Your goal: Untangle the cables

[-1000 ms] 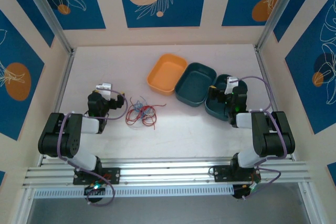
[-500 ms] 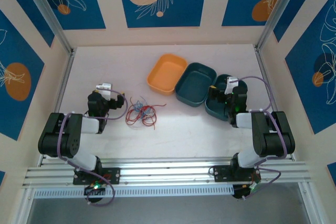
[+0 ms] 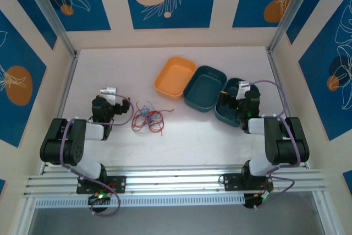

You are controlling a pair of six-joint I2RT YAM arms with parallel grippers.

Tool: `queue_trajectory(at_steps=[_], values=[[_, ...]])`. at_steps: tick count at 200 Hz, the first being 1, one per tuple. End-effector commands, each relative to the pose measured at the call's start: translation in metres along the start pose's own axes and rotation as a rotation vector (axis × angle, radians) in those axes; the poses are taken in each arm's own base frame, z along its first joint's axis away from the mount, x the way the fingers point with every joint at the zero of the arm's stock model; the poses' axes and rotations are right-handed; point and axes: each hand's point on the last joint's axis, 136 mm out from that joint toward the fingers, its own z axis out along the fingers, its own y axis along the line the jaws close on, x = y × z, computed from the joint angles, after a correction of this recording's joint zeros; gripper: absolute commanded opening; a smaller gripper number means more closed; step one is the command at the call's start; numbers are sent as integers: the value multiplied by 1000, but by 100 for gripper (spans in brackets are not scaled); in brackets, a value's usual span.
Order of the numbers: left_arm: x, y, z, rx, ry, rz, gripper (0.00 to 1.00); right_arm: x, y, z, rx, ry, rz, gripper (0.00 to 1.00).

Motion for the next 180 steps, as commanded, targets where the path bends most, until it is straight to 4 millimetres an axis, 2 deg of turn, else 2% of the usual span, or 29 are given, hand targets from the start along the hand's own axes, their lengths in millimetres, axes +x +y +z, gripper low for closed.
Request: queue_trajectory(at_steps=[1,22,67,84,101,120,137,169,180], values=[[-19,12,-8,-61,-35,-17,100,-29,-6,-8,37,-11,37,99],[-34,22,-23,-113,-53,-35,100,-44,-16,-18,95,-16,68,99],[-69,43,-63,-234,-44,-169,100,-79,-24,-64,198,-80,110,99],[-75,39,-76,-212,-18,-230,100,-80,-23,-81,221,-33,173,99],[-74,32,-87,-174,15,-318,100,-84,-14,-96,210,9,196,99],[-71,15,-93,-84,67,-415,100,-87,2,-109,198,41,196,99],[-64,4,-97,-41,119,-501,100,-88,24,-115,160,83,197,99],[-42,-16,-101,23,207,-679,100,-85,79,-117,96,163,119,99],[-34,-21,-101,27,241,-710,100,-81,103,-114,53,207,106,99]])
